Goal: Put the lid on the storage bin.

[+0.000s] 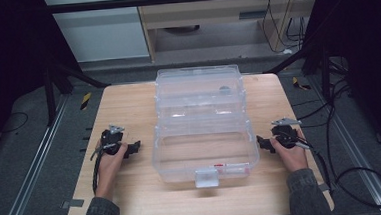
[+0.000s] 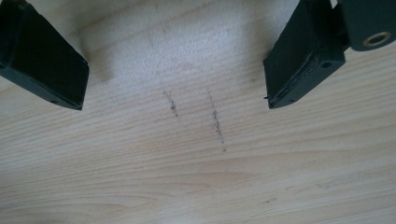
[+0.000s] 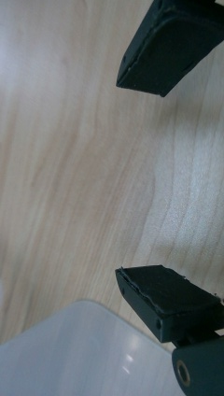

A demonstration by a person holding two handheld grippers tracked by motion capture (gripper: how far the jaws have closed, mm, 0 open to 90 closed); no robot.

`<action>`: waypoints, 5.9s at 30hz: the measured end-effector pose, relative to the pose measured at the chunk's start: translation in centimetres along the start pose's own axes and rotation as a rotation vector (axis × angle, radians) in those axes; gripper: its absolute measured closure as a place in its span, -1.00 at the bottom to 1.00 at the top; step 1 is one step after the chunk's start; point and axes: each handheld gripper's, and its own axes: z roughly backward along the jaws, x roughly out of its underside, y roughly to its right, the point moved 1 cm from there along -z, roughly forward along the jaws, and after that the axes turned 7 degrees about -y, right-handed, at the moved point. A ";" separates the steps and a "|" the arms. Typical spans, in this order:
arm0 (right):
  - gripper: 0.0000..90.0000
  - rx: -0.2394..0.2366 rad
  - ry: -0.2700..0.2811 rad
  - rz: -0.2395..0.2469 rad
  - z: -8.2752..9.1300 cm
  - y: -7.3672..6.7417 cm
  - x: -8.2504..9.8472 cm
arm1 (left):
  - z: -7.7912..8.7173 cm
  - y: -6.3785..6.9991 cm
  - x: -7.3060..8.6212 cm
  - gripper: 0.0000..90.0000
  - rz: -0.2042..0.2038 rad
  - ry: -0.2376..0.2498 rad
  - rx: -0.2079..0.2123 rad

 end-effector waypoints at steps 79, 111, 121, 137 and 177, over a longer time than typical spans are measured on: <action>0.84 -0.195 -0.355 1.166 7.9 -11.8 -22.0 | 13.9 15.0 -5.4 -0.85 -0.784 -0.047 0.318; 0.82 -0.197 -0.353 1.166 7.5 -12.1 -22.0 | 9.8 18.0 -3.6 0.66 -0.974 -0.288 0.430; 0.87 -0.213 -0.347 1.175 7.6 -12.2 -21.9 | 9.8 17.7 -3.3 0.80 -0.901 -0.255 0.467; 0.94 -0.213 -0.338 1.217 9.0 -13.3 -21.4 | 10.0 18.0 -2.9 0.77 -0.879 -0.237 0.401; 0.95 -0.188 -0.250 1.258 11.7 -14.1 -19.2 | 8.8 18.4 -3.8 0.74 -0.836 -0.209 0.349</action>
